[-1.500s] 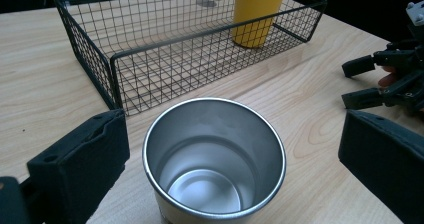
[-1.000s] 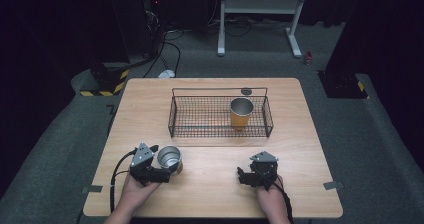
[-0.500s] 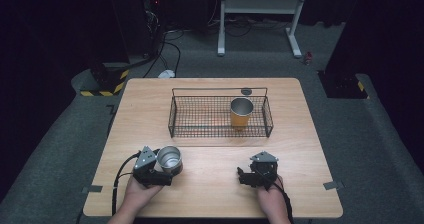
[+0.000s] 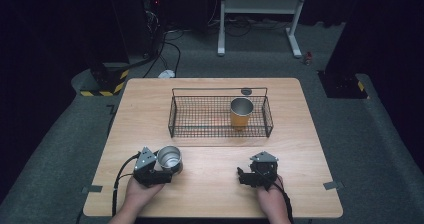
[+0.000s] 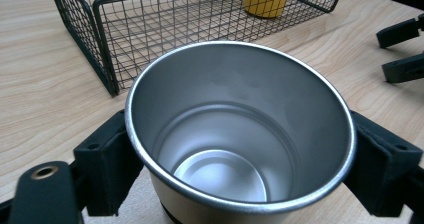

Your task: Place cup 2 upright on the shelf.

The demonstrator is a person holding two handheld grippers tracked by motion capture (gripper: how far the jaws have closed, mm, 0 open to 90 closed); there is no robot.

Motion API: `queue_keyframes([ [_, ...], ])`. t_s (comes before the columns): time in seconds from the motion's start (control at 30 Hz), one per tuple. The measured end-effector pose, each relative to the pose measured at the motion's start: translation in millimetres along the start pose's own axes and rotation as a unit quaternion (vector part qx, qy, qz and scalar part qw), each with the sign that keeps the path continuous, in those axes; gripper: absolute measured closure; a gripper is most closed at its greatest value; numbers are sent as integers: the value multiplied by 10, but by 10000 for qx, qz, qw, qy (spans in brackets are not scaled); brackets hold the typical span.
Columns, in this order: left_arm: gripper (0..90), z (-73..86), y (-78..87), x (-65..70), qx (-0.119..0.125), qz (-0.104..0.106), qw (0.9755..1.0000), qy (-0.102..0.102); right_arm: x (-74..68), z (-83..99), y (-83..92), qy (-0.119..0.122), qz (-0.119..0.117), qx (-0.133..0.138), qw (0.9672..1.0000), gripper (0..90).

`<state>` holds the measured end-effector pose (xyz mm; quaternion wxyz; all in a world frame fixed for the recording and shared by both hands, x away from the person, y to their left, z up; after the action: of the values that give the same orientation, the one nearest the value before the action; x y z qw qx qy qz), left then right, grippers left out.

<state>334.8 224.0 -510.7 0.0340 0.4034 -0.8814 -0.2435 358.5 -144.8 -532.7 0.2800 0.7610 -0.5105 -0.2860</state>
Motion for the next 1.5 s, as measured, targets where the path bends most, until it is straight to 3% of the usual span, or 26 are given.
queue_keyframes([
  [0.23,183,17,13,22,-9,-124,9997,-230,0,0,0,2,-1,1,10000,95],
  [0.43,187,17,22,24,-27,-151,9995,-265,0,0,0,1,0,0,10000,95],
  [1.0,188,-1,107,-27,262,-221,9994,-45,2,1,1,21,-11,-6,10000,95],
  [1.5,188,-106,189,48,447,-195,9987,-115,1,1,2,12,-11,-9,10000,95],
])
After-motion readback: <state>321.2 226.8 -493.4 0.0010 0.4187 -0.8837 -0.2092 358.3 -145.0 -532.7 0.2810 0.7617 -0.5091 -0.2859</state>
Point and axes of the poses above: each handheld gripper's, and its own axes: y roughly backward along the jaws, z roughly out of its underside, x roughly to its right, the point moved 1 cm from there along -y, roughly forward along the jaws, and after that the axes turned 13 degrees about -y, right-handed, at the moved point
